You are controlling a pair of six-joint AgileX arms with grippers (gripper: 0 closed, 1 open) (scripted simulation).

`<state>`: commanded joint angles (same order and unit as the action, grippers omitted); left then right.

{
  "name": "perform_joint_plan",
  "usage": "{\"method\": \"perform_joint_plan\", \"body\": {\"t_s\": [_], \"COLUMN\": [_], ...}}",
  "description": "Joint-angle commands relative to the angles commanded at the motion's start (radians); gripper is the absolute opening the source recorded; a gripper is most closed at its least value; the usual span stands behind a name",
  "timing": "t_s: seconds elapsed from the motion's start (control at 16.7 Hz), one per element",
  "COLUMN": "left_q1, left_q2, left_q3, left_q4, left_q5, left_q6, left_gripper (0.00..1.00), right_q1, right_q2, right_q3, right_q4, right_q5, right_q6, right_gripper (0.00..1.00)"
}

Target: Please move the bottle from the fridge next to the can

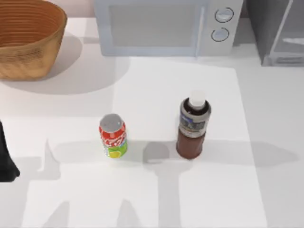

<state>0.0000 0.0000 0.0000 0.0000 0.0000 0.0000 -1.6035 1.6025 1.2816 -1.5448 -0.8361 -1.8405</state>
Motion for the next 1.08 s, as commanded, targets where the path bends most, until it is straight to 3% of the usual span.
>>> {"method": "perform_joint_plan", "body": {"t_s": [0.24,0.6,0.84,1.08], "left_q1": [0.0,0.0,0.0,0.0], "left_q2": [0.0,0.0,0.0,0.0], "left_q3": [0.0,0.0,0.0,0.0], "left_q4": [0.0,0.0,0.0,0.0], "left_q5": [0.0,0.0,0.0,0.0], "left_q6": [0.0,0.0,0.0,0.0], "left_gripper": [1.0,1.0,1.0,1.0], "right_q1": [-0.177,-0.207,-0.181,-0.057], "right_q2": [0.189,0.221,0.22,0.222], "right_q3": [0.048,0.056,0.053,0.051], "right_q4": [0.043,0.052,0.081,0.249], "right_q5": [-0.092,-0.109,-0.104,-0.079], "right_q6": [-0.186,-0.216,-0.182,0.006], "right_gripper": [1.0,1.0,1.0,1.0]}}
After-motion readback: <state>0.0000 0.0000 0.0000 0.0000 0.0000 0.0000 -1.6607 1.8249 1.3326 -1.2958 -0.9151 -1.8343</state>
